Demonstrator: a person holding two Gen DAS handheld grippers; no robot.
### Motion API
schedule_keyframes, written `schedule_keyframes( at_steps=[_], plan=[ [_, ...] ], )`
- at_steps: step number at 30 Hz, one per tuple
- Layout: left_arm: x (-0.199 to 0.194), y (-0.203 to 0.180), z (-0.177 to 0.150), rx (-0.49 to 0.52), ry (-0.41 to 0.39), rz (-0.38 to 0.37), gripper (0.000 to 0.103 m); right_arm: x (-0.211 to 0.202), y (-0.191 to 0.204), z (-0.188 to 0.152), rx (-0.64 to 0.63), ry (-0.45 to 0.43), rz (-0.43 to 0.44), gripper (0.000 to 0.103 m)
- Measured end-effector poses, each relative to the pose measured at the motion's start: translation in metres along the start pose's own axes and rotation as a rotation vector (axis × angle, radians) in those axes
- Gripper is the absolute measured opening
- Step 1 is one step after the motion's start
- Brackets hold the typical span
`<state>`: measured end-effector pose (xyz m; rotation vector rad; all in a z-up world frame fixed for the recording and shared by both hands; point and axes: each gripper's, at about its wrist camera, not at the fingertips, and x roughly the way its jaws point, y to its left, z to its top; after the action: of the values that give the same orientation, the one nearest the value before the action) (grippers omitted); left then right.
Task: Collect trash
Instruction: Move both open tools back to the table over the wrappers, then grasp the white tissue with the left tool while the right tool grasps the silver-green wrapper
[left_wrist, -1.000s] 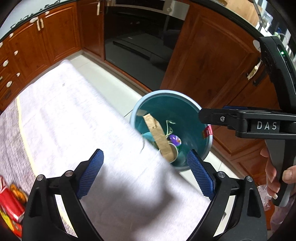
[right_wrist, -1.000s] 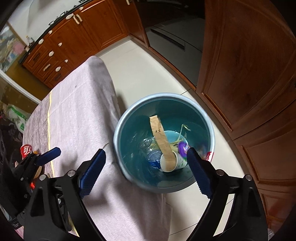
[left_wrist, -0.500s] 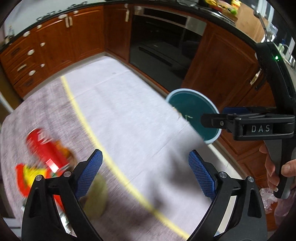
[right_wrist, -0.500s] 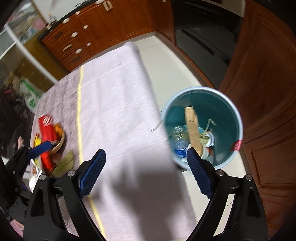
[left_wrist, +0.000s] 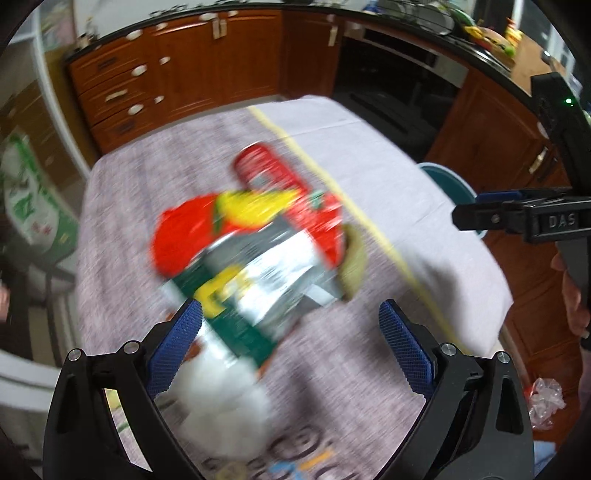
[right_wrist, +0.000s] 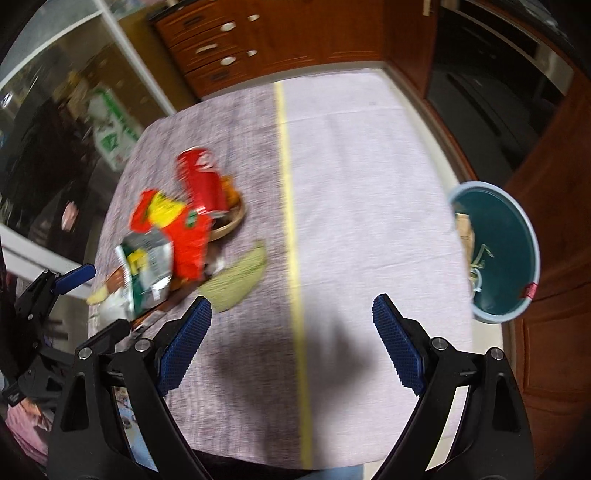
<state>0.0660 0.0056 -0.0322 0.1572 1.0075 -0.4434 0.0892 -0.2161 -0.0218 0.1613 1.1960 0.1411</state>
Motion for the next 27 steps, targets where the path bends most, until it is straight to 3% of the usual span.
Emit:
schedule_keyframes(
  at_steps=[5, 21, 24, 27],
  plan=[
    [-0.003, 0.036, -0.03, -0.068, 0.024, 0.019, 0.096, 0.012, 0.041, -0.002, -0.06, 0.028, 0.019, 0.085],
    [0.03, 0.066, -0.07, -0.158, 0.07, -0.114, 0.096, 0.066, 0.127, -0.001, -0.168, 0.146, 0.04, 0.085],
    [0.03, 0.07, -0.071, -0.152, 0.055, -0.119, 0.09, 0.078, 0.133, 0.0, -0.158, 0.167, 0.054, 0.085],
    [0.028, 0.076, -0.073, -0.15, 0.043, -0.129, 0.077, 0.09, 0.136, 0.003, -0.137, 0.184, 0.066, 0.085]
  ],
)
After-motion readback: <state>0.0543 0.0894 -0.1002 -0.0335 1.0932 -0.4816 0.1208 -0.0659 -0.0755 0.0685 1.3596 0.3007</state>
